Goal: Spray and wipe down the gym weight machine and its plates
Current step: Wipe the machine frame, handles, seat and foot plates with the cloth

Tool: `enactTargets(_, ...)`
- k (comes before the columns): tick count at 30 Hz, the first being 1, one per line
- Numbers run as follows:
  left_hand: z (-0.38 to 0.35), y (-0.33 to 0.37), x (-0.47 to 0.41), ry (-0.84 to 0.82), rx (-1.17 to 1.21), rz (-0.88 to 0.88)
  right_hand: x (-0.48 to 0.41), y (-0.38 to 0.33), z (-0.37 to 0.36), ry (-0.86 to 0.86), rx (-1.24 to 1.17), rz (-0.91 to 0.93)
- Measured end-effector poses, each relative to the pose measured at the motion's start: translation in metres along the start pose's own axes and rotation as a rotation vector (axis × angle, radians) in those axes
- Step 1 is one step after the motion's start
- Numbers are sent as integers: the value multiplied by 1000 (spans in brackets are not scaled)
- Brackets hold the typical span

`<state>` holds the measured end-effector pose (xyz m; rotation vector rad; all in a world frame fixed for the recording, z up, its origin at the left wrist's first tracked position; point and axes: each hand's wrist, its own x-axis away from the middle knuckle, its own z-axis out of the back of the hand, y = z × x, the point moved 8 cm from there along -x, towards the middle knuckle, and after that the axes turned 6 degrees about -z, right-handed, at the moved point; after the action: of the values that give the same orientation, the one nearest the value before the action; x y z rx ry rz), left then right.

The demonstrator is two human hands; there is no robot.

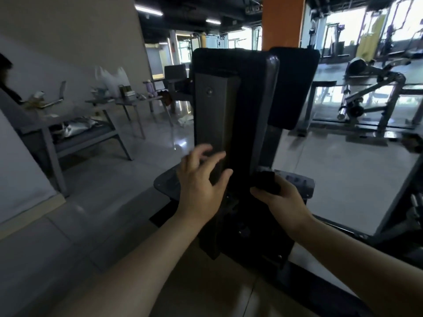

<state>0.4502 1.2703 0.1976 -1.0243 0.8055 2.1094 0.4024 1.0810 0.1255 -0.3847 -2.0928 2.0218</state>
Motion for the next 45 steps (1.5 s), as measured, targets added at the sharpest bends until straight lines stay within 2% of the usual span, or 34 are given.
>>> enactTargets(4, -27, -17, 38, -495, 624, 649, 17, -18, -18, -178, -160, -31)
enactTargets(6, -29, -9, 47, -544, 812, 735, 19, -24, -25, -216, -180, -13)
enactTargets(8, -26, -7, 46, -524, 868, 739, 20, -29, -28, -219, -145, 27)
enactTargets(12, -20, -10, 41, -518, 818, 713, 20, -35, -27, -205, 7, 127)
enactTargets(17, 2, -25, 27, -315, 657, 640, 16, -30, -20, -102, 79, 132)
enactTargets(19, 6, -27, 23, -286, 621, 603, 17, -31, -21, -72, 138, 145)
enactTargets(23, 9, -21, 13, -267, 537, 462, 23, -34, -34, -138, 247, 213)
enactTargets(28, 25, -7, -1, -191, 560, 305, 24, -34, -38, -142, 208, 174)
enactTargets(32, 27, -6, -5, -151, 518, 229, 24, -42, -34, -68, 145, 128)
enactTargets(35, 26, -22, -6, -67, 532, 276, 22, -52, -31, -13, 72, 82)
enactTargets(38, 30, -43, -8, 38, 483, 356, 18, -75, -27, 115, -98, 65)
enactTargets(42, 25, -60, -12, 106, 501, 395, 18, -146, -29, 331, -74, 392)
enactTargets(45, 16, -64, -18, 76, 466, 445, 7, -189, -48, 398, 73, 594)
